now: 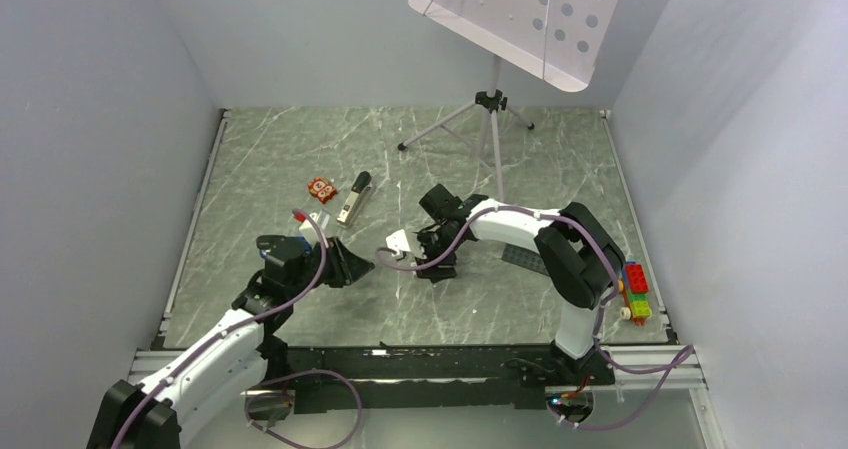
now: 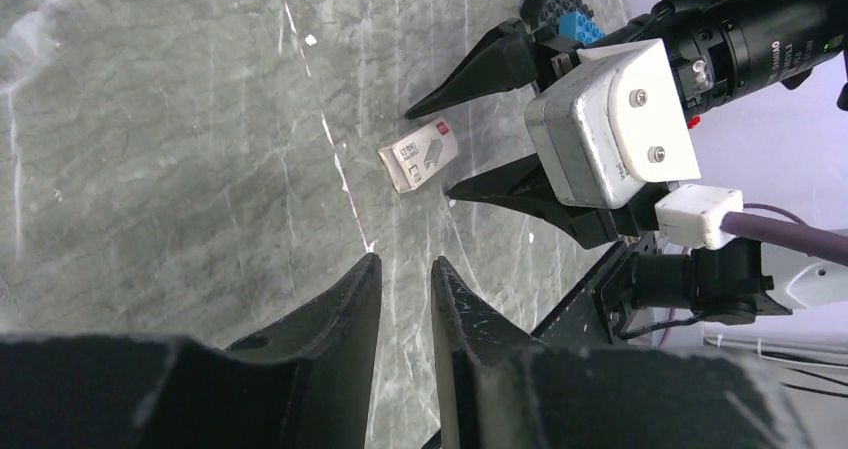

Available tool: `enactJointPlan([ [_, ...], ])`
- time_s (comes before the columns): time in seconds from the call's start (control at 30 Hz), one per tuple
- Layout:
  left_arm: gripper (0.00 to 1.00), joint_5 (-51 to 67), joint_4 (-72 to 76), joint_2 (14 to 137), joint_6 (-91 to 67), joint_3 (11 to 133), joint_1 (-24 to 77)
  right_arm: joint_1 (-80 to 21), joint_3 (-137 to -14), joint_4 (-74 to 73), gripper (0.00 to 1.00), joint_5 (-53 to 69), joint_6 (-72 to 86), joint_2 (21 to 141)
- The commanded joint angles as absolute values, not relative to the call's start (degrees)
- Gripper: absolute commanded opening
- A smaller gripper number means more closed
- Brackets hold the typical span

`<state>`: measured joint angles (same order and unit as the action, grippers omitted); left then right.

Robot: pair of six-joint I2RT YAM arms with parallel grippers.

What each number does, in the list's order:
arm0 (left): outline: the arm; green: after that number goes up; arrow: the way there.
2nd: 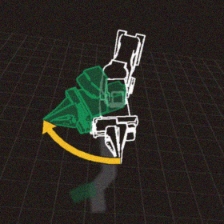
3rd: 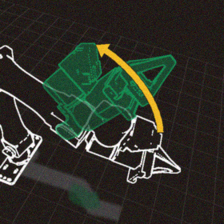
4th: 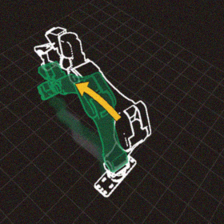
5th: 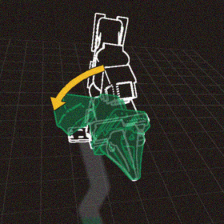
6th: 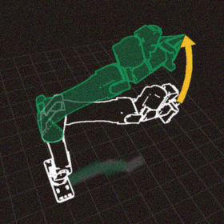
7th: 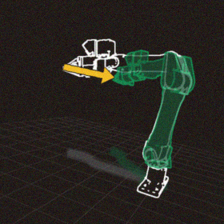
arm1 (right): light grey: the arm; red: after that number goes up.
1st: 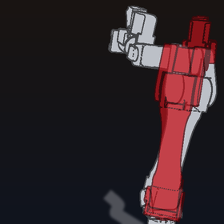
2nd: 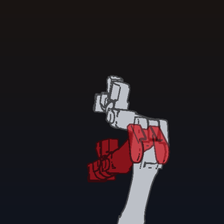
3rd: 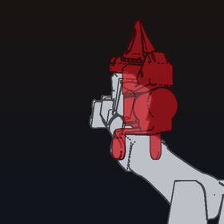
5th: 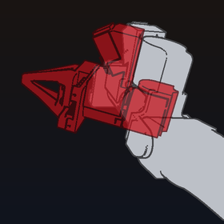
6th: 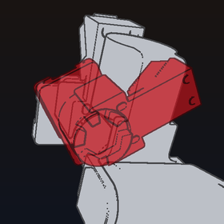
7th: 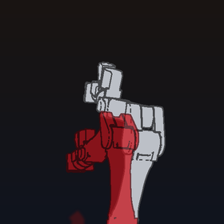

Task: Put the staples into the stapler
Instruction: Pick up the staple box from the center of the board.

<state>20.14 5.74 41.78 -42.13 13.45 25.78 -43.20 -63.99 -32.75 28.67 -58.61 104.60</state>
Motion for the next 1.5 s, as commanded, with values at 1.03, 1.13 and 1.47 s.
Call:
enactJointPlan([
  [1.03,0.0,26.5,70.8,80.1,-68.1,1.5,28.8,-44.7,-64.2,-25.9,0.32,38.0,-52.2,100.1],
  [1.13,0.0,26.3,72.2,81.9,-68.5,1.8,29.6,-44.7,-64.5,-26.0,0.32,38.3,-51.8,99.9],
  [1.47,0.0,24.8,70.7,83.1,-68.3,3.2,31.6,-45.3,-66.6,-27.3,0.33,39.8,-50.6,99.2],
])
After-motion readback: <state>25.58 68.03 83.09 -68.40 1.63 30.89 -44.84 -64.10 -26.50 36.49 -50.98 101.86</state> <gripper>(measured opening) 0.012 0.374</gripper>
